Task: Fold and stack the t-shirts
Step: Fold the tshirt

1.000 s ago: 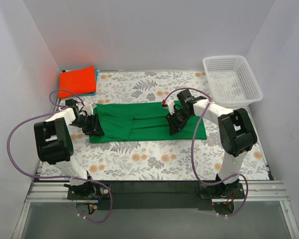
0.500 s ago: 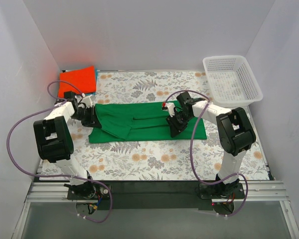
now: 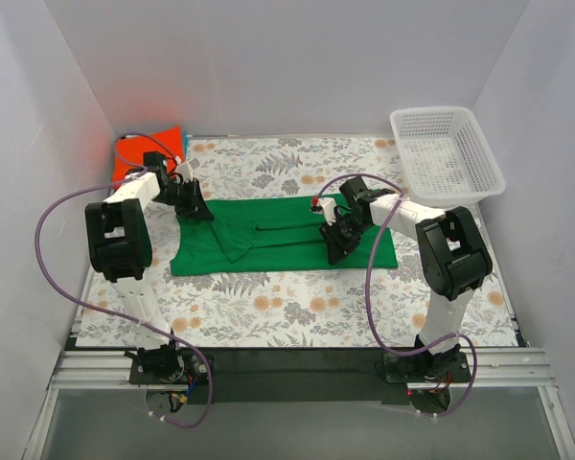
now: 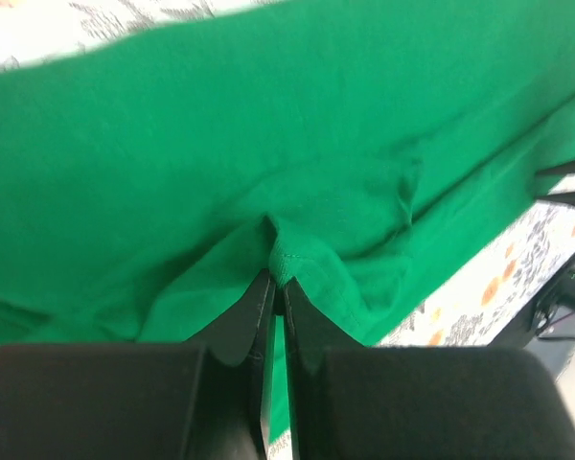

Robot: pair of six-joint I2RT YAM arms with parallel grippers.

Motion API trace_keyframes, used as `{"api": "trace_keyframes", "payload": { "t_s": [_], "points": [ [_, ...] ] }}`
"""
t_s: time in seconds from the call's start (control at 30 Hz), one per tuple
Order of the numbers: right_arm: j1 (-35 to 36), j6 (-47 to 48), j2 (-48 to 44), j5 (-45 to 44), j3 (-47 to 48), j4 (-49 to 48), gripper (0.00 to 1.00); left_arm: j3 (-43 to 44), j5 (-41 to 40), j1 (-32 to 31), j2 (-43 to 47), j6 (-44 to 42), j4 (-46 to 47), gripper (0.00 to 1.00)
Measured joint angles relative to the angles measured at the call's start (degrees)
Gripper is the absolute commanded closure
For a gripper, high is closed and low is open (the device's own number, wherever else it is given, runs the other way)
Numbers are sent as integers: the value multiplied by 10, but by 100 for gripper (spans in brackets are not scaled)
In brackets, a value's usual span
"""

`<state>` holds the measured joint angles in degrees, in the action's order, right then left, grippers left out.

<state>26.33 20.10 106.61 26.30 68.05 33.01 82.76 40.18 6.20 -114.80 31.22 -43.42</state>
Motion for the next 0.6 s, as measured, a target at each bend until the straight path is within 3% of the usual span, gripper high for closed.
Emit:
{"api": "trace_keyframes", "payload": {
  "t_s": [0.2,0.33,0.5,0.57,0.6],
  "points": [
    [0,0,0,2,0,0,62,31,0,1,-29,35,19,64],
    [0,3,-3,2,-3,-2,62,29,-5,3,-24,48,26,61],
    [0,7,-4,2,-5,-2,62,-56,7,5,48,40,36,44],
    [0,7,-5,2,-6,-3,62,-109,20,4,103,39,36,32],
    [0,7,-6,2,-7,-3,62,-135,29,3,129,38,34,32]
  ]
}}
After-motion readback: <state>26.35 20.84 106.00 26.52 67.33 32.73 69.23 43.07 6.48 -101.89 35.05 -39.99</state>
